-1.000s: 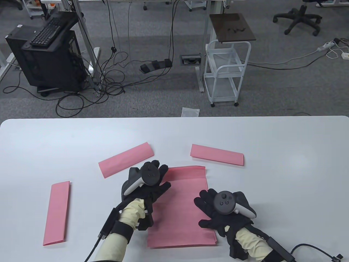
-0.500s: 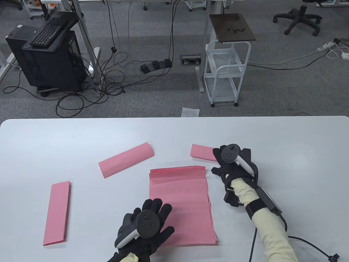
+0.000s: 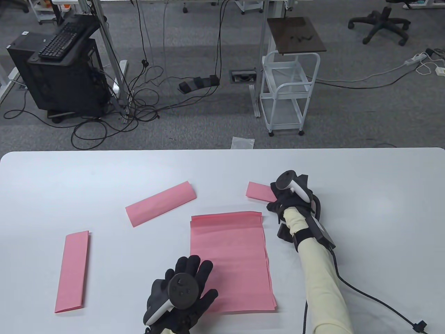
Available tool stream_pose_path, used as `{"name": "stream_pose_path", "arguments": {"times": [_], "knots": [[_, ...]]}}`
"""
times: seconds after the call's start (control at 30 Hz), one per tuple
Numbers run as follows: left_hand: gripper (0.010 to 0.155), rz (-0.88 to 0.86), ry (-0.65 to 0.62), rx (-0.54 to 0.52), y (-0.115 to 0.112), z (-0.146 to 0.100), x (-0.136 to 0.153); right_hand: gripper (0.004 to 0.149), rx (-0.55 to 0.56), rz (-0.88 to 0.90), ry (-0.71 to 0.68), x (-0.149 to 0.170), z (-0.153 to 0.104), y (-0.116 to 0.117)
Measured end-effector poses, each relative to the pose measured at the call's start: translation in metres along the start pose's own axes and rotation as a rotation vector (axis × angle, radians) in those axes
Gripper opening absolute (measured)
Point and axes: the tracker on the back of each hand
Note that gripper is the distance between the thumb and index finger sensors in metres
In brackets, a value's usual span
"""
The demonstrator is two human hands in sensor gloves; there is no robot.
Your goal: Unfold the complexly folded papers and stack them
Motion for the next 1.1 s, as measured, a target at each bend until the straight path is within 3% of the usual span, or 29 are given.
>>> {"name": "stream_pose_path", "arguments": {"times": [0.17, 0.27, 0.53, 0.67, 0.77, 0.8, 0.93, 1.1], "knots": [[0.071, -0.005, -0.003, 0.035, -0.005, 0.002, 0.001, 0.059, 0.133, -0.021, -0.023, 0.004, -0.007, -0.008], [0.071, -0.013, -0.007, 0.039, -0.005, 0.002, 0.000, 0.054, 0.149, 0.011, -0.067, 0.004, -0.015, -0.013], [0.070, -0.019, -0.030, 0.052, -0.007, 0.006, -0.002, 0.053, 0.209, 0.144, -0.349, -0.002, -0.071, -0.039], [0.073, -0.169, -0.047, -0.001, 0.003, 0.017, -0.005, 0.053, 0.198, 0.388, -0.553, -0.005, -0.115, -0.037], [0.076, -0.261, -0.059, -0.005, 0.014, 0.032, -0.007, 0.054, 0.074, 0.656, -0.715, -0.010, -0.143, -0.017], [0.079, -0.324, -0.062, -0.010, 0.019, 0.039, -0.006, 0.054, -0.017, 0.770, -0.775, -0.013, -0.157, -0.003], [0.089, -0.528, -0.054, -0.025, 0.024, 0.050, 0.009, 0.056, -0.277, 0.978, -0.870, -0.017, -0.184, 0.033], [0.080, -0.768, -0.145, 0.081, 0.018, 0.053, 0.016, 0.056, -0.485, 1.186, -0.933, -0.022, -0.204, 0.079]]}}
Point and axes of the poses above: the tracker on the back of each hand, its own x axis roughly to the little-finger side, its own z axis roughly from the wrist to the fingertips, y = z × x, and after that the axes turned 6 degrees about z, right-handed
